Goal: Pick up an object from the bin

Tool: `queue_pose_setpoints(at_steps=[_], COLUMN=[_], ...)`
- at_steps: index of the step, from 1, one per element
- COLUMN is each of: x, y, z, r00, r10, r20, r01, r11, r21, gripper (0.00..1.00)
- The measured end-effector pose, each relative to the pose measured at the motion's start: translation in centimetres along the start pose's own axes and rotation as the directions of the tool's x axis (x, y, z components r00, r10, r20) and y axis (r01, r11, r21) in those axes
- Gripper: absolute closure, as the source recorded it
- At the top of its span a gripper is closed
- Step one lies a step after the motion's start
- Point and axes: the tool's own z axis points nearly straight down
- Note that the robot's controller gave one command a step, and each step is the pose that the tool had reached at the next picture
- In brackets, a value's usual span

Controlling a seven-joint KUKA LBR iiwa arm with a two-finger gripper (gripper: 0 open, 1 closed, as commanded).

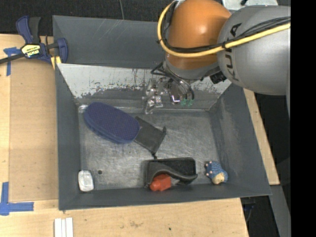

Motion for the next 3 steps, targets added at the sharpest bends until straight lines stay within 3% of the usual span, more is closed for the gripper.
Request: queue_pose_setpoints(at_steps=[1, 2, 3], x=[0.2, -0.8, -0.9], y=[0.0, 2.0, 1.9], z=[0.5, 14.7, 14.3], r00=[1.000, 0.981, 0.982], r10=[0.000, -0.192, -0.190], r20=[-0.010, -0.009, -0.006], r01=[0.000, 0.192, 0.190], r11=[1.000, 0.981, 0.982], r21=[0.001, -0.002, -0.002], gripper=[0.00, 0.00, 1.00])
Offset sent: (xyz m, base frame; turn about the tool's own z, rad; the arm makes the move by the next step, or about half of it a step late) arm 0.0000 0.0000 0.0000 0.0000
